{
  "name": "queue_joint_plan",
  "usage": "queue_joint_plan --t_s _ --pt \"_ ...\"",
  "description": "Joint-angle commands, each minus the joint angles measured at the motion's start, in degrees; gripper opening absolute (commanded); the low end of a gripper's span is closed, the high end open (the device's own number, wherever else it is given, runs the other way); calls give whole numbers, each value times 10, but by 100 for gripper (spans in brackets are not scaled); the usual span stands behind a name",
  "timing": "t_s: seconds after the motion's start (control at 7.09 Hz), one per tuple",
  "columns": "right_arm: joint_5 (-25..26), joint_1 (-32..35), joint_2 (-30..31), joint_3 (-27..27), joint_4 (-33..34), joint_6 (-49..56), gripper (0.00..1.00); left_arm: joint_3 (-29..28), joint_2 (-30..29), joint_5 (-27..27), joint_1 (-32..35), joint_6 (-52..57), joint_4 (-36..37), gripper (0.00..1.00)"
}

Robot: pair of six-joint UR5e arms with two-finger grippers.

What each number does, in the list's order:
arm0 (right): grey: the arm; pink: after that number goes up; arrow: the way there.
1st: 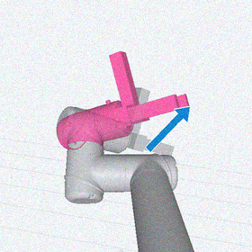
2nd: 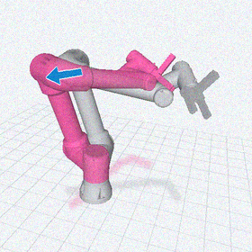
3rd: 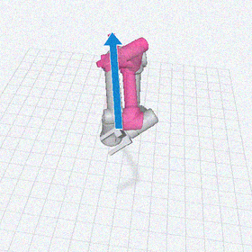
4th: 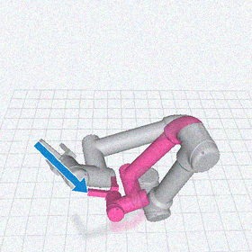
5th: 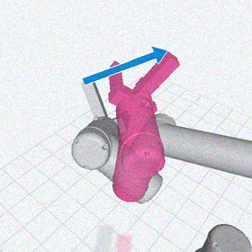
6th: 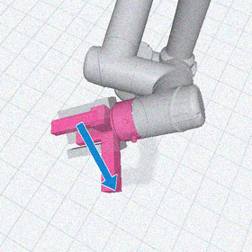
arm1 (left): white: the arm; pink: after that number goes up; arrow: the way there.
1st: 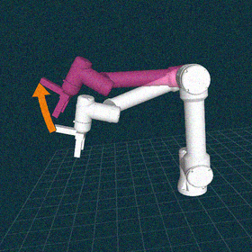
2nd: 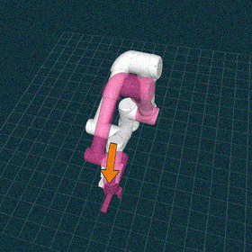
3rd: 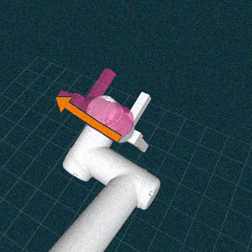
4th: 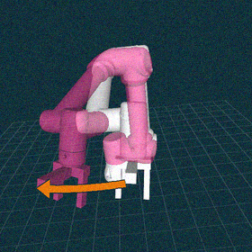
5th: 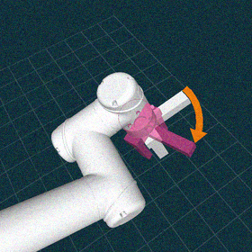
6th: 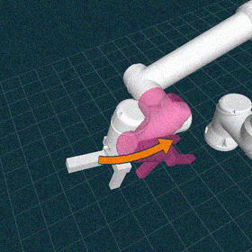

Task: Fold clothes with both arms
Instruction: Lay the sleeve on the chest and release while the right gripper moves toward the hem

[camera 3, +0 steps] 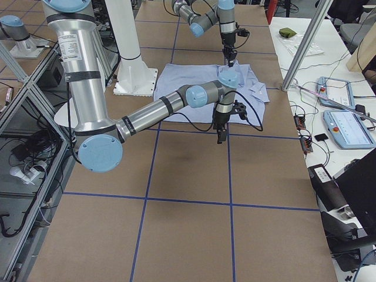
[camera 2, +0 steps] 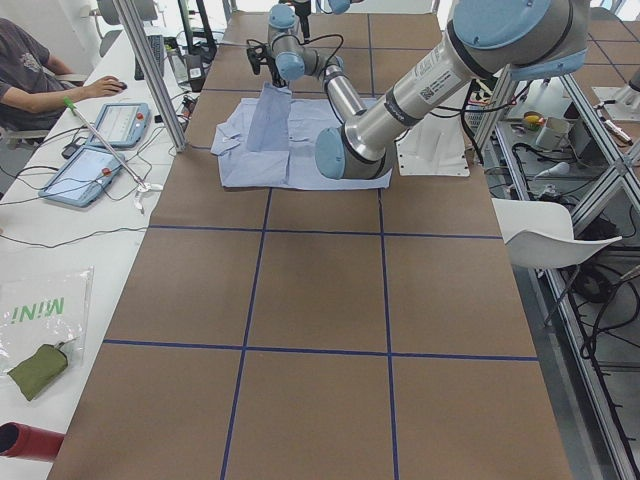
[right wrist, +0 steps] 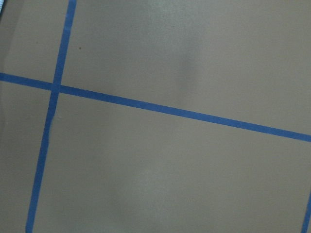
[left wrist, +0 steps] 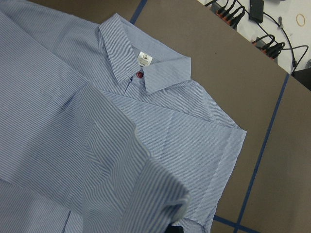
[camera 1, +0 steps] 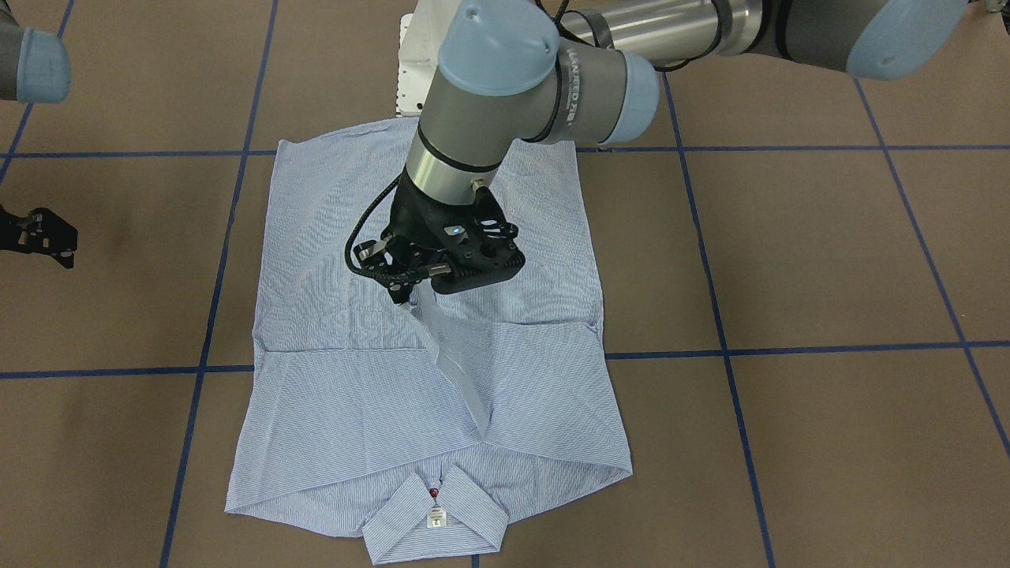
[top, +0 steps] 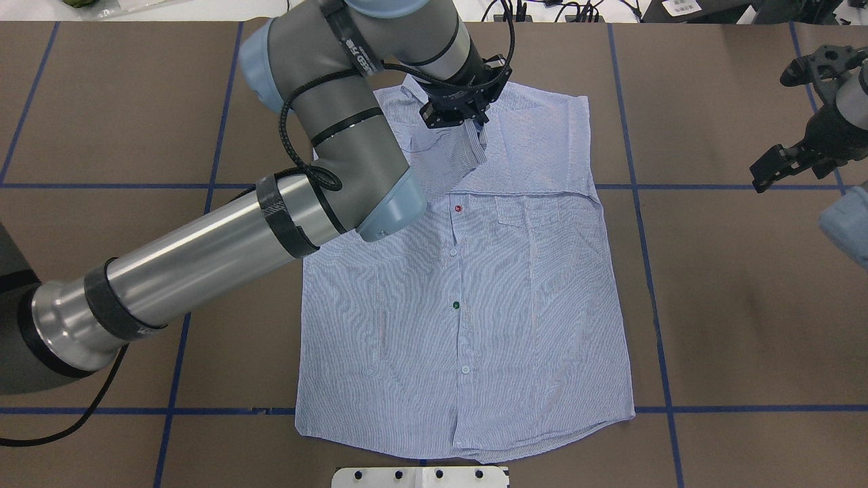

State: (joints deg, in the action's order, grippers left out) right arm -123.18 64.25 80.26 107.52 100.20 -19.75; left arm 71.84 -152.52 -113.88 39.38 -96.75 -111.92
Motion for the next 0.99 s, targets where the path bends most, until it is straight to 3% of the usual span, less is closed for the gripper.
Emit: queue_joint_plan --t_s 0.0,0.28,0.42,0.56,0.71,0.85 --pt "0 0 -1 1 0 -2 100 -102 -4 52 -41 -2 -133 0" --pt "0 2 -2 1 0 -2 100 -177 -22 93 -60 2 -229 0" --pt "0 4 -5 1 1 -2 100 -189 -30 117 -72 4 -232 0" --pt "0 4 -6 0 1 -2 100 -189 -30 123 -83 44 -252 71" --pt "1 4 -8 -1 0 -5 100 -186 -34 125 -103 78 -257 100" --pt "0 4 -9 -1 0 -7 100 -185 -39 125 -105 78 -271 100"
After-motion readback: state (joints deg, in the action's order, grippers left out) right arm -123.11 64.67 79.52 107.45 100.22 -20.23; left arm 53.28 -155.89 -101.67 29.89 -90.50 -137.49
